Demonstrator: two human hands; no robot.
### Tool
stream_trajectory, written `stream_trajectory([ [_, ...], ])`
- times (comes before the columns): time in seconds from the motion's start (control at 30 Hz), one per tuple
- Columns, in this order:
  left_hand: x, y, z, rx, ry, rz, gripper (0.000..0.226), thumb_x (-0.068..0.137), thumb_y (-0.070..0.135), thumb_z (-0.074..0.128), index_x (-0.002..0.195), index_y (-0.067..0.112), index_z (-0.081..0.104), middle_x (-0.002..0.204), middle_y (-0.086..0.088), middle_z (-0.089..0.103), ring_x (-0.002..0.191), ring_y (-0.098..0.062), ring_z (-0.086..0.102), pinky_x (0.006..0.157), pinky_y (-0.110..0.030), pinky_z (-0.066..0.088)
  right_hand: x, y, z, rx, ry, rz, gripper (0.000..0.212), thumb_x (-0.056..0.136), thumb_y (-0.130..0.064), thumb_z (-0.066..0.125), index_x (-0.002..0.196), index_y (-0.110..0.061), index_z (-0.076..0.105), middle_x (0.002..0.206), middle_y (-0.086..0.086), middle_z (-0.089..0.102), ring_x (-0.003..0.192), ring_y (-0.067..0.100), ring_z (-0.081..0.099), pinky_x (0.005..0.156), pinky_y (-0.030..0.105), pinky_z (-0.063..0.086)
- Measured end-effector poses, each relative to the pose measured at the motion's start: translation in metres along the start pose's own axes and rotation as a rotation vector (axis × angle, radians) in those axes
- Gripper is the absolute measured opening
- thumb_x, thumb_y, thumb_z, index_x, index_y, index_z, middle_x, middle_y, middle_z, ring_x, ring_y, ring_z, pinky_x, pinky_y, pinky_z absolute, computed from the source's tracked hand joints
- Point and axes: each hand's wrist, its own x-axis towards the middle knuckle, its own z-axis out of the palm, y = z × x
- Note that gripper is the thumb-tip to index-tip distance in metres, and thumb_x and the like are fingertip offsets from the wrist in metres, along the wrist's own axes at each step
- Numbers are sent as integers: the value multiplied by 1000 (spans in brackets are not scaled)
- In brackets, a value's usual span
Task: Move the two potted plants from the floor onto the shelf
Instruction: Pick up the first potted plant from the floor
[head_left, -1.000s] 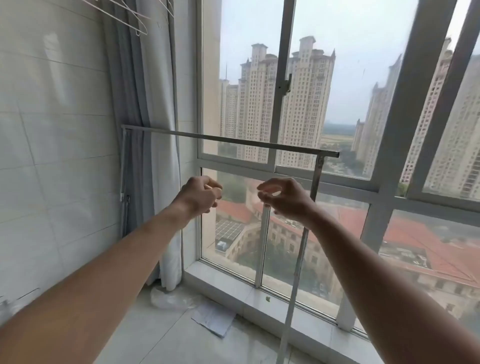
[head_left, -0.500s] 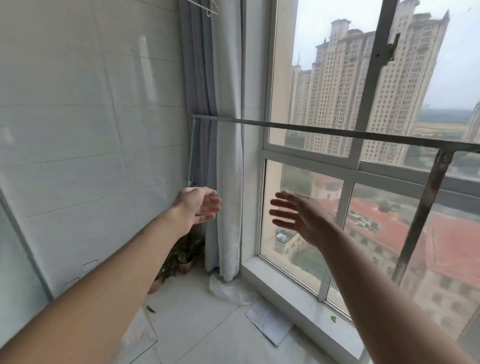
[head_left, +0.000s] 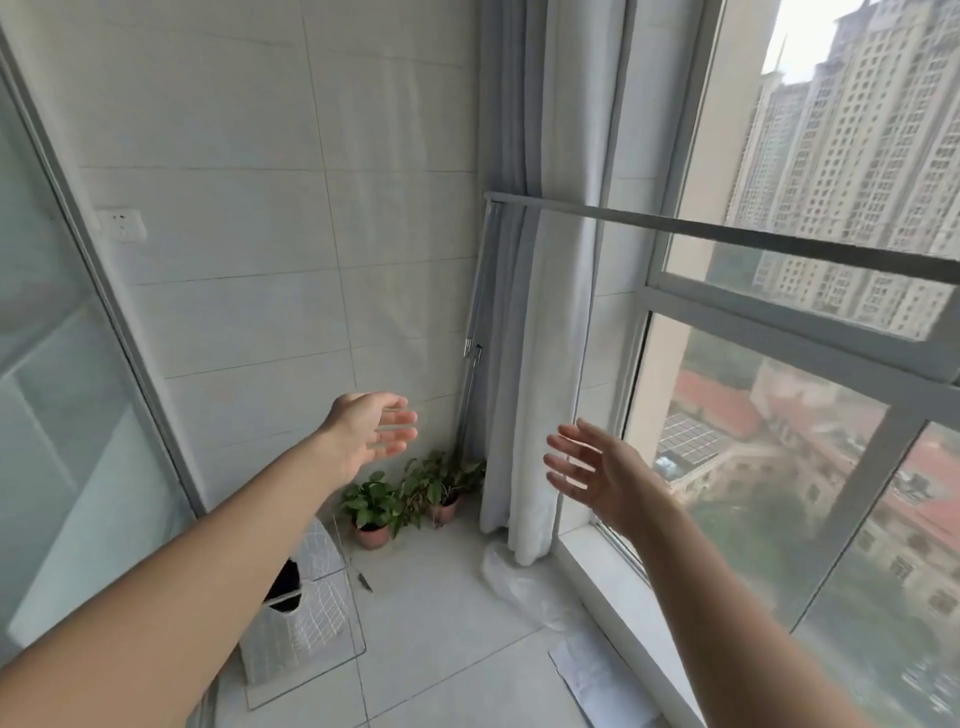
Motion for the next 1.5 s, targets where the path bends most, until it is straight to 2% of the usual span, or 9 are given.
stream_trajectory([
  [0.13, 55, -8, -8, -14, 28, -21, 19, 97, 16, 53, 108, 5, 64, 102, -15, 73, 84, -30, 70, 70, -35, 55, 51, 6, 15, -23, -43, 24, 27, 97, -30, 62, 110, -7, 70, 97, 7, 79, 84, 27, 76, 71, 40, 61],
  [0.3, 142, 2, -8, -50, -16, -26, 18, 98, 18, 53, 106, 6, 64, 105, -16, 73, 88, -30, 70, 73, -36, 55, 124, -7, 30, -52, -12, -2, 25, 97, -30, 63, 106, -8, 71, 103, 10, 76, 85, 28, 75, 75, 41, 61],
  [0.5, 242, 23, -9, -87, -64, -24, 21, 99, 19, 53, 109, 5, 65, 106, -16, 74, 87, -30, 71, 74, -36, 55, 210, -39, 57, -79, 18, -16, 23, 98, -25, 60, 107, -5, 70, 95, 10, 78, 78, 27, 76, 67, 38, 61],
  [0.67, 310, 13, -7, -76, -95, -83, 19, 98, 19, 53, 106, 6, 65, 104, -15, 74, 83, -28, 71, 75, -37, 56, 277, -29, 71, -67, 49, 35, 25, 98, -27, 61, 109, -7, 71, 99, 9, 79, 85, 29, 76, 75, 41, 62],
  [0.8, 346, 0, -8, -74, -89, -127, 19, 99, 18, 53, 106, 6, 66, 103, -15, 74, 84, -28, 71, 75, -36, 55, 317, -22, 76, -76, 38, 81, 24, 97, -28, 62, 108, -9, 70, 97, 7, 79, 82, 27, 77, 74, 40, 61],
  [1.1, 439, -7, -8, -63, 33, -186, 17, 98, 16, 55, 105, 5, 66, 104, -16, 74, 85, -30, 71, 72, -36, 55, 436, -29, 91, -89, -80, 136, 23, 97, -29, 62, 105, -9, 70, 93, 5, 79, 77, 24, 77, 66, 36, 61],
  [1.4, 517, 8, 10, -89, 167, -189, 19, 99, 18, 55, 107, 5, 66, 104, -17, 74, 85, -29, 71, 78, -38, 56, 550, -56, 109, -79, -268, 230, 28, 101, -30, 57, 114, -7, 67, 97, 7, 77, 77, 23, 73, 73, 38, 62],
  [1.5, 534, 3, 8, -97, 204, -225, 20, 100, 18, 53, 109, 4, 65, 105, -17, 74, 86, -29, 71, 76, -37, 56, 579, -55, 118, -73, -293, 282, 27, 102, -31, 55, 112, -9, 67, 97, 5, 77, 78, 23, 72, 77, 39, 58],
])
